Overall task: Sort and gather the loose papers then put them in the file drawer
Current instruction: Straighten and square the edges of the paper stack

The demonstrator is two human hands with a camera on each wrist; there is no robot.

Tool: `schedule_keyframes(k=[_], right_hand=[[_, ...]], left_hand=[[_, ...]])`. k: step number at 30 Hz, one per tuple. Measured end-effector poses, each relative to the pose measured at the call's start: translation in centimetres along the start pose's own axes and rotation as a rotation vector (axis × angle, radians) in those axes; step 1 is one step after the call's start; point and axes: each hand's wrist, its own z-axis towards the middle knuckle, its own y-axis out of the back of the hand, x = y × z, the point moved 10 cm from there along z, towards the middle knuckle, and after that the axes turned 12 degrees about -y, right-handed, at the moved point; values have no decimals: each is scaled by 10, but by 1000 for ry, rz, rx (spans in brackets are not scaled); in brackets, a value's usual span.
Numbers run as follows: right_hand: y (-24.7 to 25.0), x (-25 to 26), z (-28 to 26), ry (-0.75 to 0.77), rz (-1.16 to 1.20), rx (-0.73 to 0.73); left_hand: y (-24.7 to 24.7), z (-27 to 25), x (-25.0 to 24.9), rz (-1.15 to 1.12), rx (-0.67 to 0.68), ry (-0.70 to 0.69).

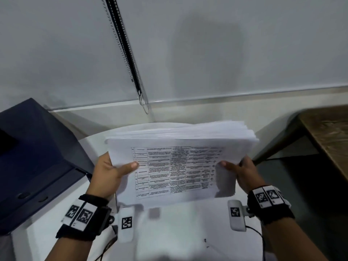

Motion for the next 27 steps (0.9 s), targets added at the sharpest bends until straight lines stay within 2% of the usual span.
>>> schedule_keyframes(k=[4, 8, 11, 13, 17, 20, 23, 27], right_hand=[[-11, 15, -5, 16, -36, 124], [-3, 7, -9, 124, -147, -50], [3, -4, -12, 165, -379, -211], [8, -21, -9, 127, -403, -273], [11, -66, -5, 25, -302, -315], [16, -88, -5, -18, -248, -350], [17, -88, -3, -20, -237, -369], [19, -64, -7, 65, -325, -369]], left_hand=[[1, -2, 25, -1, -15, -8], [-1, -6, 66, 29, -146, 54], [-3, -12, 100, 78, -231, 116], [-3, -18, 125, 77, -302, 170], [-6, -43, 171, 47, -422, 312], [-17, -52, 183, 29, -431, 380], [-17, -51, 184, 8, -430, 418], [-17, -39, 169, 4, -341, 336]])
